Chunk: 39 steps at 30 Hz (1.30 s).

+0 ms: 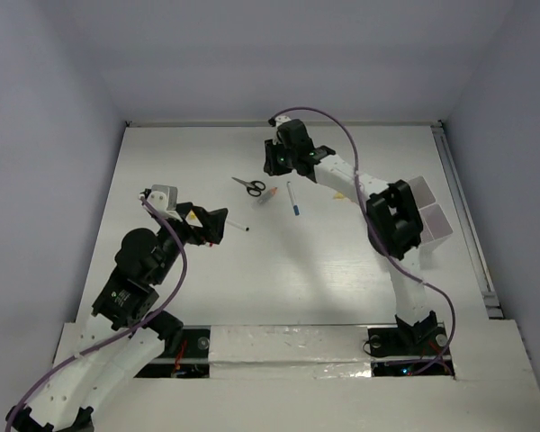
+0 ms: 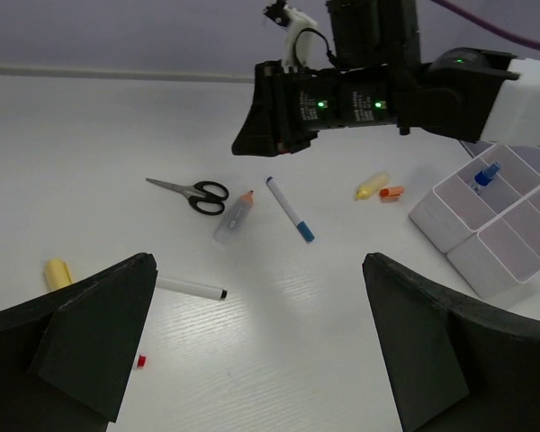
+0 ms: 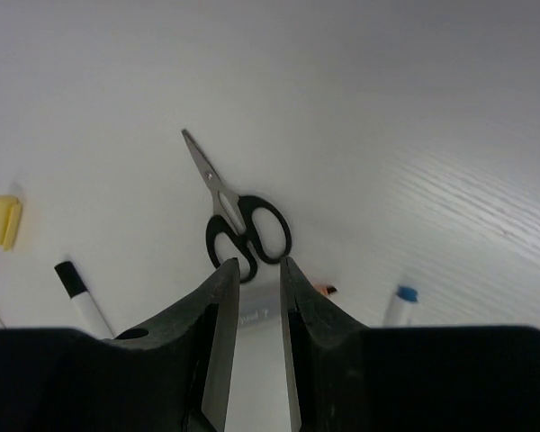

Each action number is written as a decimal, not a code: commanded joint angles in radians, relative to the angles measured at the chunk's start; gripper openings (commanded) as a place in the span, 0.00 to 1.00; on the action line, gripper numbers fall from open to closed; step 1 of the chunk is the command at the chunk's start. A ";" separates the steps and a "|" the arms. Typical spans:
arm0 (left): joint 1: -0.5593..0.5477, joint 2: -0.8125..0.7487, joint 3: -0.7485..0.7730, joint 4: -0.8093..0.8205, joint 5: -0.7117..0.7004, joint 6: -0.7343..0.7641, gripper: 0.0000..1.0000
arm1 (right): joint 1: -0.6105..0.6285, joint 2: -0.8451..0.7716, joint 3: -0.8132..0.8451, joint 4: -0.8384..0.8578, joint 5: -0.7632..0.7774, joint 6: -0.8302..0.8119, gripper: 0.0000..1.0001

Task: Sort the stationery into containers
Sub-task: Pick up the scissors from the center of the board.

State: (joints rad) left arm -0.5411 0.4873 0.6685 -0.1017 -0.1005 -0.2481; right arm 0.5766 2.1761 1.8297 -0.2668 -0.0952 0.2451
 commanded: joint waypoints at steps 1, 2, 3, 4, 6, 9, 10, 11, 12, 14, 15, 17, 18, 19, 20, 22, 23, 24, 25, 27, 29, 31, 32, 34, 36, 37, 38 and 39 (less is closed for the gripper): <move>0.007 0.008 0.028 0.046 0.019 -0.005 0.99 | 0.029 0.091 0.184 -0.095 0.003 -0.050 0.31; 0.007 0.010 0.028 0.048 0.019 -0.005 0.99 | 0.029 0.138 0.209 -0.106 0.009 -0.056 0.31; 0.007 0.010 0.028 0.046 0.021 -0.005 0.99 | 0.045 0.161 0.232 -0.118 0.027 -0.070 0.31; 0.007 0.011 0.029 0.046 0.021 -0.005 0.99 | 0.045 0.181 0.282 -0.150 0.035 -0.075 0.31; 0.007 0.013 0.029 0.046 0.021 -0.003 0.99 | 0.065 0.235 0.325 -0.179 0.061 -0.086 0.31; 0.007 0.013 0.029 0.046 0.021 -0.003 0.99 | 0.074 0.278 0.373 -0.218 0.100 -0.099 0.31; 0.007 0.014 0.029 0.045 0.021 -0.002 0.99 | 0.074 0.284 0.379 -0.229 0.141 -0.102 0.31; 0.007 0.014 0.029 0.046 0.021 -0.002 0.99 | 0.074 0.290 0.382 -0.233 0.152 -0.105 0.31; 0.007 0.014 0.029 0.046 0.021 -0.002 0.99 | 0.083 0.294 0.379 -0.233 0.161 -0.110 0.31; 0.007 0.016 0.031 0.046 0.022 -0.002 0.99 | 0.083 0.297 0.369 -0.216 0.192 -0.118 0.30; 0.007 0.017 0.031 0.046 0.022 -0.002 0.99 | 0.083 0.298 0.358 -0.212 0.201 -0.121 0.30; 0.007 0.016 0.029 0.046 0.022 -0.002 0.99 | 0.092 0.310 0.359 -0.216 0.225 -0.124 0.30; 0.007 0.017 0.029 0.046 0.024 -0.002 0.99 | 0.092 0.315 0.364 -0.218 0.232 -0.127 0.30; 0.007 0.017 0.029 0.048 0.022 -0.002 0.99 | 0.092 0.320 0.367 -0.225 0.235 -0.127 0.30; 0.007 0.017 0.029 0.048 0.024 -0.003 0.99 | 0.092 0.330 0.367 -0.229 0.235 -0.127 0.30; 0.007 0.019 0.029 0.048 0.024 -0.003 0.99 | 0.092 0.340 0.364 -0.232 0.223 -0.122 0.29; 0.007 0.019 0.029 0.048 0.024 -0.003 0.99 | 0.092 0.349 0.361 -0.232 0.218 -0.119 0.29; 0.007 0.019 0.029 0.048 0.024 -0.003 0.99 | 0.092 0.352 0.358 -0.232 0.218 -0.116 0.29; 0.007 0.019 0.029 0.048 0.024 -0.003 0.99 | 0.101 0.356 0.353 -0.229 0.227 -0.115 0.28; 0.007 0.020 0.029 0.048 0.024 -0.003 0.99 | 0.111 0.360 0.335 -0.209 0.250 -0.118 0.26; 0.007 0.020 0.029 0.048 0.024 -0.003 0.99 | 0.111 0.360 0.319 -0.183 0.256 -0.113 0.24; 0.017 0.020 0.029 0.048 0.024 -0.005 0.99 | 0.120 0.363 0.316 -0.157 0.246 -0.096 0.12; 0.017 0.020 0.029 0.049 0.024 -0.005 0.99 | 0.120 0.363 0.310 -0.144 0.236 -0.089 0.06; 0.017 0.020 0.029 0.050 0.024 -0.005 0.99 | 0.120 0.358 0.306 -0.103 0.216 -0.061 0.02; 0.017 0.022 0.028 0.050 0.025 -0.005 0.99 | 0.120 0.350 0.298 -0.068 0.209 -0.038 0.00; 0.017 0.020 0.028 0.050 0.025 -0.005 0.99 | 0.120 0.341 0.295 -0.027 0.207 -0.014 0.00; 0.017 0.020 0.028 0.050 0.025 -0.005 0.99 | 0.120 0.334 0.290 -0.003 0.207 0.002 0.00; 0.026 0.022 0.028 0.051 0.025 -0.006 0.99 | 0.120 0.327 0.286 0.018 0.207 0.019 0.00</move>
State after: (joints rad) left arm -0.5278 0.5030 0.6685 -0.1013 -0.0826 -0.2481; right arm 0.6823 2.5034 2.1395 -0.3973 0.1436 0.1898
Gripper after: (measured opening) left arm 0.989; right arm 0.043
